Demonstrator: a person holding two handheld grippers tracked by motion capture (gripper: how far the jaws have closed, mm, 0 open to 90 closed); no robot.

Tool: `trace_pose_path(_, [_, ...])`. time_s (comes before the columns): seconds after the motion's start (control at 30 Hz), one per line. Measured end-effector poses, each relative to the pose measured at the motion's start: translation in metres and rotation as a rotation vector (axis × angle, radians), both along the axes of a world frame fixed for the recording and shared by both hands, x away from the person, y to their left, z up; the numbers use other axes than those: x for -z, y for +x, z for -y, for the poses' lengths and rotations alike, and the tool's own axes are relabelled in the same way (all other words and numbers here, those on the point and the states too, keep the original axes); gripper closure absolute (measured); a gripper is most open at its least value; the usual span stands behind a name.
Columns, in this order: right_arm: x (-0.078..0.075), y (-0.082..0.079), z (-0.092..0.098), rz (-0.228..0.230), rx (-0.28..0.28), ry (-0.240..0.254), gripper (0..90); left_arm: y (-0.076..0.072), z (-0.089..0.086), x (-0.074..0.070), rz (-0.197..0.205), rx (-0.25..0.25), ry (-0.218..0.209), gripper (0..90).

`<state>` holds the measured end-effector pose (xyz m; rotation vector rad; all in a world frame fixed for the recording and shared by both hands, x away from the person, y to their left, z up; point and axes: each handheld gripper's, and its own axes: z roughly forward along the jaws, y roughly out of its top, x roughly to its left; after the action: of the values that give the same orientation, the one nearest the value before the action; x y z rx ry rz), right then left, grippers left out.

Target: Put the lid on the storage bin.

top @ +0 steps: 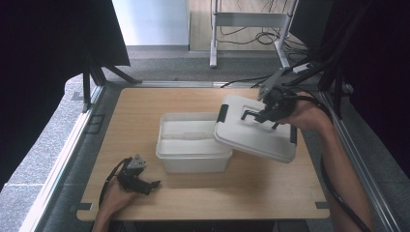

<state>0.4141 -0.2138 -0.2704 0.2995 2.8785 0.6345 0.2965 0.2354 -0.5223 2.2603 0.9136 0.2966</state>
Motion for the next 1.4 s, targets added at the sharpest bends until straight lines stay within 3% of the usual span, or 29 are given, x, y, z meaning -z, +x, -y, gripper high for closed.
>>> trace_pose_path(0.37, [0.013,0.011,-0.092,-0.023,-0.171,-0.028,83.7,0.0,0.0,0.0,0.0,0.006,-0.002,0.0])
trace_pose_path(0.73, [0.027,0.014,-0.164,-0.039,-0.268,-0.06,83.6,-0.001,0.001,0.0,0.0,0.011,-0.003,0.0])
trace_pose_path(1.07, [0.041,0.017,-0.198,-0.036,-0.289,-0.075,83.5,-0.001,0.001,0.0,0.0,0.015,-0.001,0.0])
trace_pose_path(1.23, [0.048,0.018,-0.206,-0.038,-0.285,-0.092,83.5,-0.001,0.001,0.0,0.0,0.017,-0.001,0.0])
trace_pose_path(1.4, [0.057,0.021,-0.199,-0.046,-0.263,-0.113,83.4,-0.001,0.001,0.0,-0.001,0.02,-0.001,0.0])
